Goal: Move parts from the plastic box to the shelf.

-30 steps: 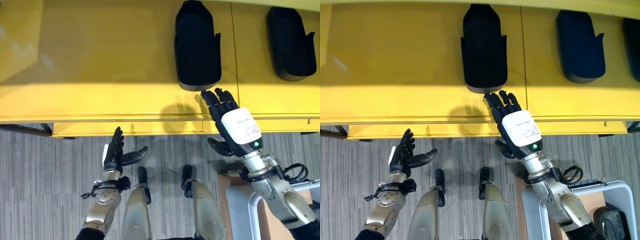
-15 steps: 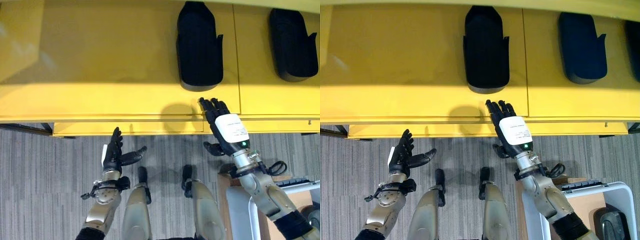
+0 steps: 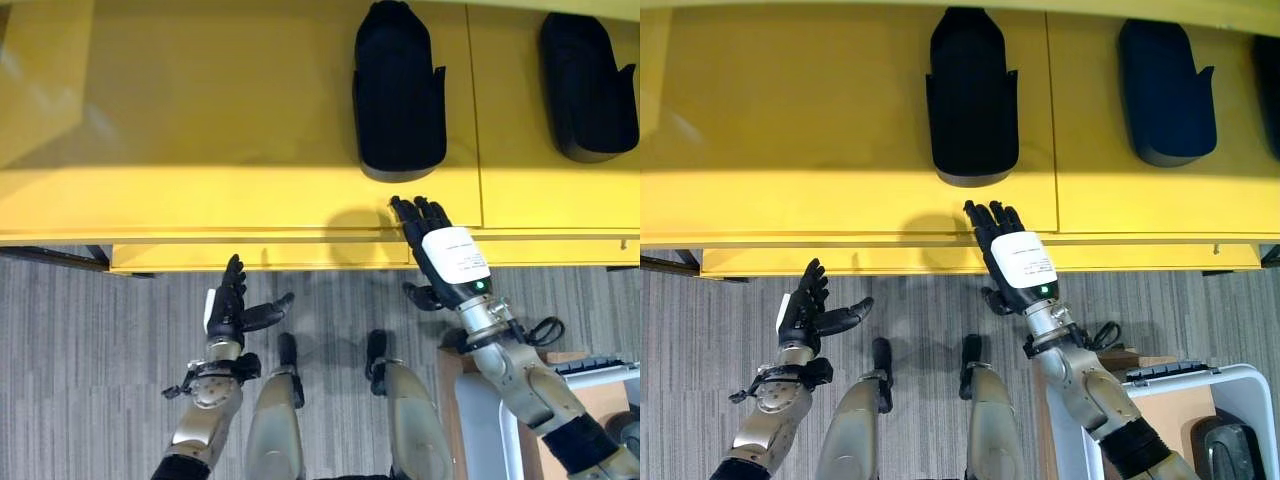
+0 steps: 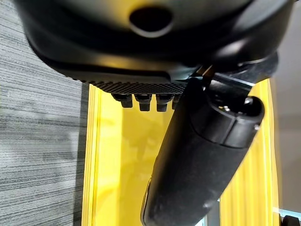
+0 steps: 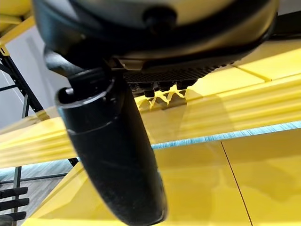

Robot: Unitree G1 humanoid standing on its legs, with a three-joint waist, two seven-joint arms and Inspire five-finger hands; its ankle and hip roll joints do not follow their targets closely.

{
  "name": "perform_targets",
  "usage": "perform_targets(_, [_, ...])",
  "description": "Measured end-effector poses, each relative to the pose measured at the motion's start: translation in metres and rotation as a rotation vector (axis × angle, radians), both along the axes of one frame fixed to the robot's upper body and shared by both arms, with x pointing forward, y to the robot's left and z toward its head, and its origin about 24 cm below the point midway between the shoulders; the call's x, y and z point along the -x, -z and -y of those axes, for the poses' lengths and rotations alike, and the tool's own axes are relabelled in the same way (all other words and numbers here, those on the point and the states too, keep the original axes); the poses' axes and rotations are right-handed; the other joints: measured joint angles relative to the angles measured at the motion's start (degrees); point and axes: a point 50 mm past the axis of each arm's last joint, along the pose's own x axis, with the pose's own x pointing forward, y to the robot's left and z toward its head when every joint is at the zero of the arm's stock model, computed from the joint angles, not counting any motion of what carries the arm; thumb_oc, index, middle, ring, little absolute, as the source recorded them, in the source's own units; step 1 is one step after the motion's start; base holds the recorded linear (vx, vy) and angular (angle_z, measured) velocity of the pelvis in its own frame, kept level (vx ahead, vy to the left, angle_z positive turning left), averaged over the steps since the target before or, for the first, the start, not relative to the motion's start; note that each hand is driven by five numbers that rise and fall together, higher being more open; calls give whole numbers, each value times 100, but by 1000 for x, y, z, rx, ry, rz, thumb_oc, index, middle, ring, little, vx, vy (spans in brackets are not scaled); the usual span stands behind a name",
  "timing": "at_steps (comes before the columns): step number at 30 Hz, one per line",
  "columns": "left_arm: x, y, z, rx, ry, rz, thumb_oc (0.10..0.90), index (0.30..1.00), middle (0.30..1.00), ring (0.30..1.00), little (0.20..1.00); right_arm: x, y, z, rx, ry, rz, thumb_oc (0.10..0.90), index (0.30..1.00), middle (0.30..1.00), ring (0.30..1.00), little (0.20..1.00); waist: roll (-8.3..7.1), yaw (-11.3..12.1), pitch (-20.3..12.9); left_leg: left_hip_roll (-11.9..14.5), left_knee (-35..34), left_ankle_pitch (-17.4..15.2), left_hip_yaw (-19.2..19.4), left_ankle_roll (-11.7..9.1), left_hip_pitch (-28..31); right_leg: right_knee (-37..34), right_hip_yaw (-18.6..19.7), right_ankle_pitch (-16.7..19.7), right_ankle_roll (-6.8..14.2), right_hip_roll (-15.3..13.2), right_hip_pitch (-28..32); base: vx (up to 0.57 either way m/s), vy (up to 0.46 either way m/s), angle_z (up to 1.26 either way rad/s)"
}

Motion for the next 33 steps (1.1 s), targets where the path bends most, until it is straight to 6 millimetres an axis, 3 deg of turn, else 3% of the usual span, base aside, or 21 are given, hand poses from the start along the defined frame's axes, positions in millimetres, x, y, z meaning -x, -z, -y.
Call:
perform_targets(12, [0, 1, 0, 6, 2, -6, 900, 1000, 1000, 1000, 1000, -22, -6, -6, 5, 24, 25, 900, 1000, 1000, 1000, 1000, 9, 82, 0, -4, 3, 4, -9, -4, -5, 28, -6, -2, -3, -10, -12, 0, 0, 0])
perform_targets(22, [-1, 5, 1, 3, 5, -23, 900, 1000, 1000, 1000, 1000, -37, -3, -7, 17, 70, 52, 900, 1000, 1000, 1000, 1000, 110, 96, -5, -10, 83, -21, -39, 40, -109, 137, -13, -18, -23, -33, -110, 0, 0, 0])
perform_targets(33, [-1, 5, 3, 6, 20, -14, 900, 1000, 1000, 1000, 1000, -40, -7, -7, 19, 85, 69, 900, 1000, 1000, 1000, 1000, 233, 99, -7, -10, 95, -18, -61, 37, -137, 198, -19, -44, -46, -37, -149, 0, 0, 0])
